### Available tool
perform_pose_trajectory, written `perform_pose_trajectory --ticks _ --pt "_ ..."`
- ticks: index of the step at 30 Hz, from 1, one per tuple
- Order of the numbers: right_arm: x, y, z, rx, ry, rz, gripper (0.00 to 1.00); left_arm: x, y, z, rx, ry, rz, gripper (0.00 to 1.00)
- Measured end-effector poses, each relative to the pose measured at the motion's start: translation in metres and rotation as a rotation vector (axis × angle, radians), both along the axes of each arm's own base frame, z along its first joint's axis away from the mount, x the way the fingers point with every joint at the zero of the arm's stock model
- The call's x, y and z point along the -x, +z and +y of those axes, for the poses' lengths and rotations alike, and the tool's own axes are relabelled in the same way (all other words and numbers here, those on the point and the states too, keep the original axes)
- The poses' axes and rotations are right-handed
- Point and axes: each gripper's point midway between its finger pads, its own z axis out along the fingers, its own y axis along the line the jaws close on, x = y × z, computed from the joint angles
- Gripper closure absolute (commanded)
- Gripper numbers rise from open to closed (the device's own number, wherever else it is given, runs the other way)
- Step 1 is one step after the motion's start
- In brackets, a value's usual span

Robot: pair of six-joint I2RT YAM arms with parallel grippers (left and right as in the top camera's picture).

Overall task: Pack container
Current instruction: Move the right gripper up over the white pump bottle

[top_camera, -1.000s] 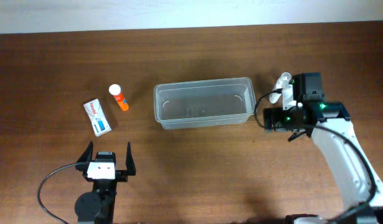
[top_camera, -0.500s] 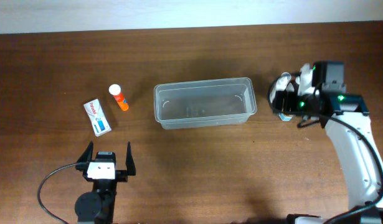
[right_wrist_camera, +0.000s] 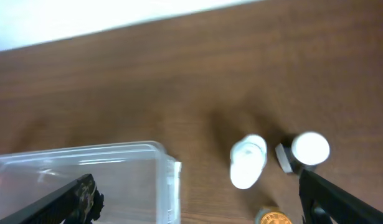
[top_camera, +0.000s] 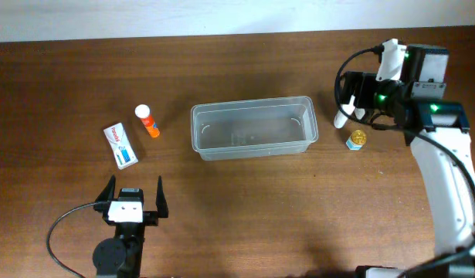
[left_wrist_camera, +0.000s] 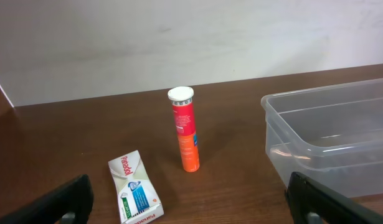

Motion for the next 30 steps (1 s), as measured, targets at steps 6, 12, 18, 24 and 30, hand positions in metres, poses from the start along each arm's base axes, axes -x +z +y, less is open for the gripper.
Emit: perform_pose_trajectory --ticks 6,12,18,24,30 --pt "-0.012 -0.037 -0.009 0.007 -0.054 0.083 0.11 0.000 0.000 0.000 0.000 0.000 0.000 0.01" --pt "-0.016 -0.051 -0.018 0.022 -0.107 0.117 0.12 0.000 0.000 0.000 0.000 0.000 0.000 0.01" --pt "-0.017 -0.058 -0.021 0.030 -0.120 0.134 0.13 0.000 0.000 0.000 0.000 0.000 0.000 0.00" --pt "-0.018 -0.072 -0.021 0.032 -0.121 0.167 0.13 0.000 0.000 0.000 0.000 0.000 0.000 0.00" --pt "-0.022 -0.098 -0.022 0.030 -0.121 0.220 0.14 0.000 0.000 0.000 0.000 0.000 0.000 0.01"
